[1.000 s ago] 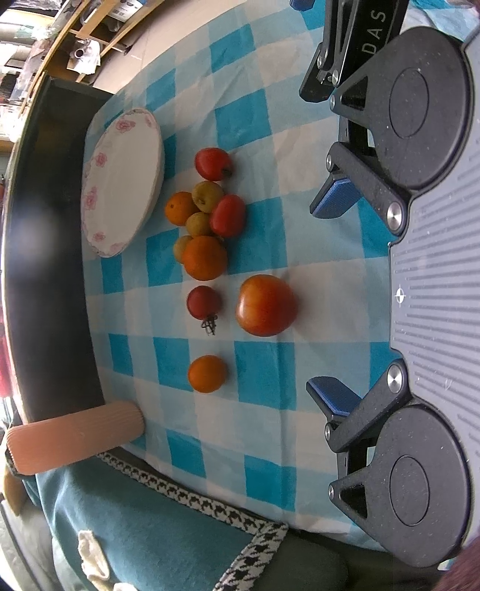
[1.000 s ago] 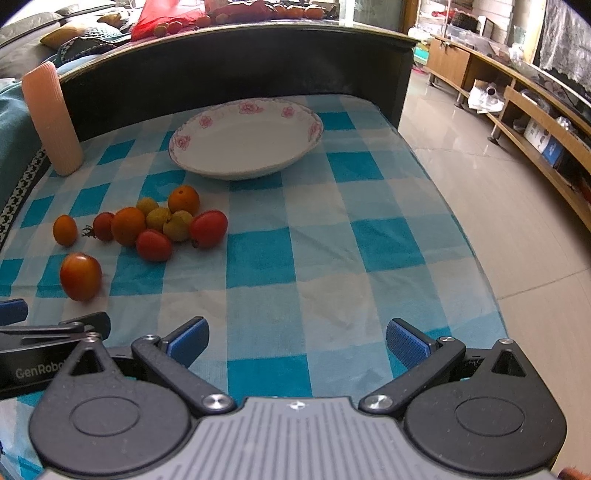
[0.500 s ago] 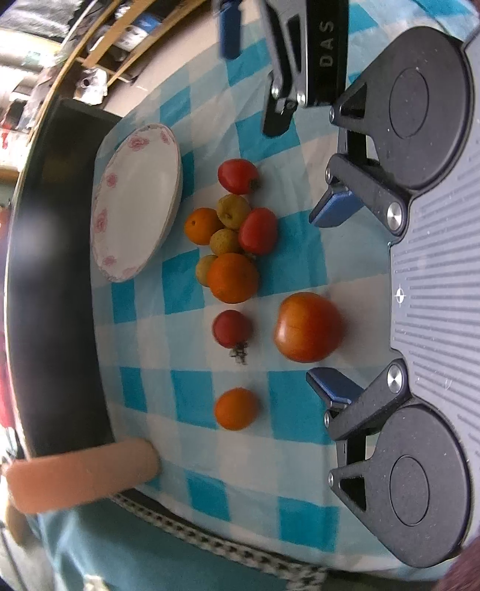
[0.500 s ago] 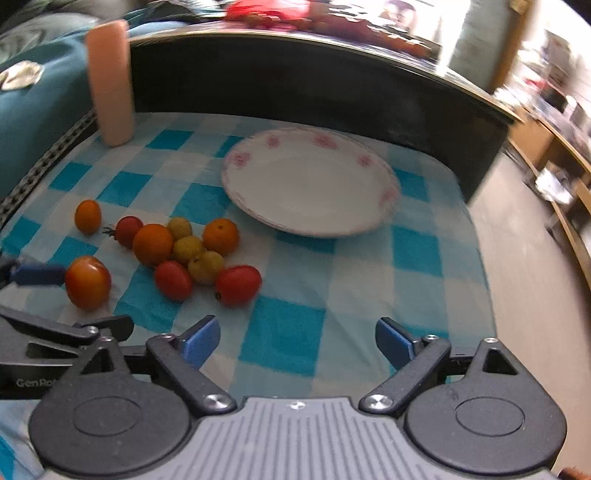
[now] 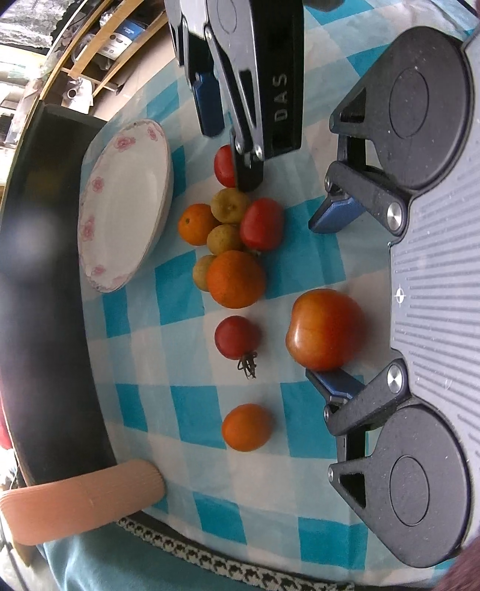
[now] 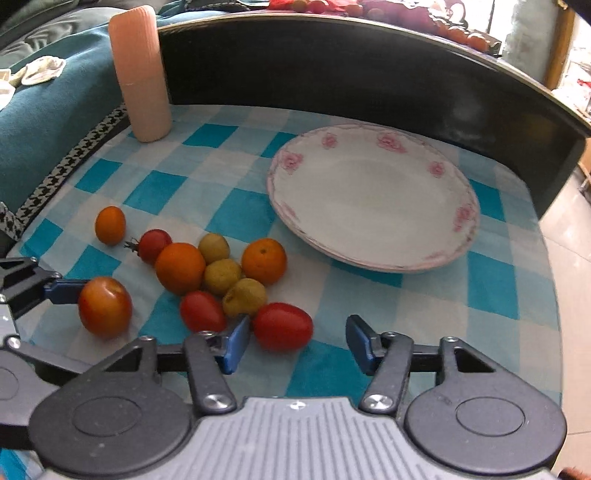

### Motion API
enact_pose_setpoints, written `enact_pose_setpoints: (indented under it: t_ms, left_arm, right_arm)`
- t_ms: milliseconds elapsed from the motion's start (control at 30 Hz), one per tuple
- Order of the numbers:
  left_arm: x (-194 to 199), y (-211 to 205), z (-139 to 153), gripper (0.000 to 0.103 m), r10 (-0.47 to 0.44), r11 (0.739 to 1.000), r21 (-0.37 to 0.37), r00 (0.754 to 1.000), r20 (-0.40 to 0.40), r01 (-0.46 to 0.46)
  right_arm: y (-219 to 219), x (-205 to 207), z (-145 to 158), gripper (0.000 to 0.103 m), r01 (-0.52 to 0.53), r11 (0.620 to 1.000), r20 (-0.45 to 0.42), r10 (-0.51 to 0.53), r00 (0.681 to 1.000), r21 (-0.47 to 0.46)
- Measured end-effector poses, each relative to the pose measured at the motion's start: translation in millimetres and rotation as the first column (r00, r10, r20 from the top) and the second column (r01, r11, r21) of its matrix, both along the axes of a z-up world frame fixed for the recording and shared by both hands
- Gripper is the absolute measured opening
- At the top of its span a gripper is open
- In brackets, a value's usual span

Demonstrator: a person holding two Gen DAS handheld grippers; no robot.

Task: Organize fruits
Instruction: 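Grasp the large red tomato with the left tool while the right tool grasps a small red tomato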

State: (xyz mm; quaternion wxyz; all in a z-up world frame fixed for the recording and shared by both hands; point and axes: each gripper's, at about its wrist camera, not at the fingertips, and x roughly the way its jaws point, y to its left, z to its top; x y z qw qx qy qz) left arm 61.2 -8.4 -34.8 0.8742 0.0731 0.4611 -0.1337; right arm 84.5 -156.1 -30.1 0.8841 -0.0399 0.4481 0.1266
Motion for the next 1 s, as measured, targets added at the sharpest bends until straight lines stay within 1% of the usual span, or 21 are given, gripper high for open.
enact_pose_setpoints:
  t_ms: [67, 133, 200, 333, 433, 500, 567, 633, 700, 800, 1000]
  left_arm:
    - [-2.1, 0.0, -0.3, 0.083, -0.001, 1.0, 0.002, 1.0, 0.005, 0.001]
    - [-4.1, 0.7, -0.8, 0.084, -0.011, 1.0, 0.004, 1.0, 0.012, 0.011]
    - [-4.3, 1.4, -1.0, 0.084, -0.019, 1.0, 0.002, 1.0, 0.014, 0.019]
    - [-3.1, 0.8, 0.3, 0.084, -0.014, 1.0, 0.004, 1.0, 0.006, 0.014]
    - [0.0, 3.3, 3.5, 0.074, -0.002, 1.0, 0.01, 1.0, -0.005, 0.002]
    - [2.6, 7.5, 6.2, 0.057, 0.008, 1.0, 0.024, 1.0, -0.012, -0.007]
    - [5.7, 12.7, 8.5, 0.051, 0.022, 1.0, 0.022, 0.999, -0.03, -0.021]
    - [9.6, 14.8, 9.8, 0.051, 0.022, 1.0, 0.01, 0.998, -0.052, -0.022]
    - [9.7, 11.6, 8.5, 0.051, -0.007, 0.999, 0.037, 0.999, -0.04, 0.008]
    - [9.2, 9.5, 8.0, 0.051, -0.02, 0.999, 0.05, 0.999, -0.032, 0.022]
    - [11.7, 11.5, 9.2, 0.051, -0.018, 0.999, 0.034, 0.999, -0.04, 0.019]
  right_arm:
    - [1.9, 2.0, -2.7, 0.067, -0.006, 1.0, -0.012, 0.006, 1.0, -0.001]
    - [3.9, 2.3, -6.7, 0.062, -0.015, 1.0, -0.03, 0.015, 0.999, -0.001]
    - [7.2, 0.5, -6.6, 0.06, -0.024, 0.999, -0.021, 0.024, 1.0, -0.024]
    - [8.1, 2.4, -4.6, 0.049, -0.022, 1.0, -0.035, 0.022, 0.999, -0.011]
    - [7.7, 3.9, -3.6, 0.048, -0.014, 1.0, -0.049, 0.013, 0.999, -0.006]
    - [6.8, 3.7, -2.5, 0.048, -0.011, 1.0, -0.055, 0.011, 0.998, -0.006]
    - [6.5, 4.9, -0.7, 0.048, -0.002, 1.0, -0.06, 0.002, 0.998, 0.001]
    - [4.8, 5.1, 2.4, 0.048, 0.007, 1.0, -0.062, -0.006, 0.998, 0.021]
    - [4.0, 5.0, 4.5, 0.048, 0.009, 1.0, -0.057, -0.008, 0.998, 0.026]
    - [1.2, 6.7, 4.8, 0.048, 0.026, 0.999, -0.071, -0.023, 0.997, 0.037]
    - [-3.5, 7.0, 13.1, 0.048, 0.052, 0.997, -0.054, -0.049, 0.997, 0.056]
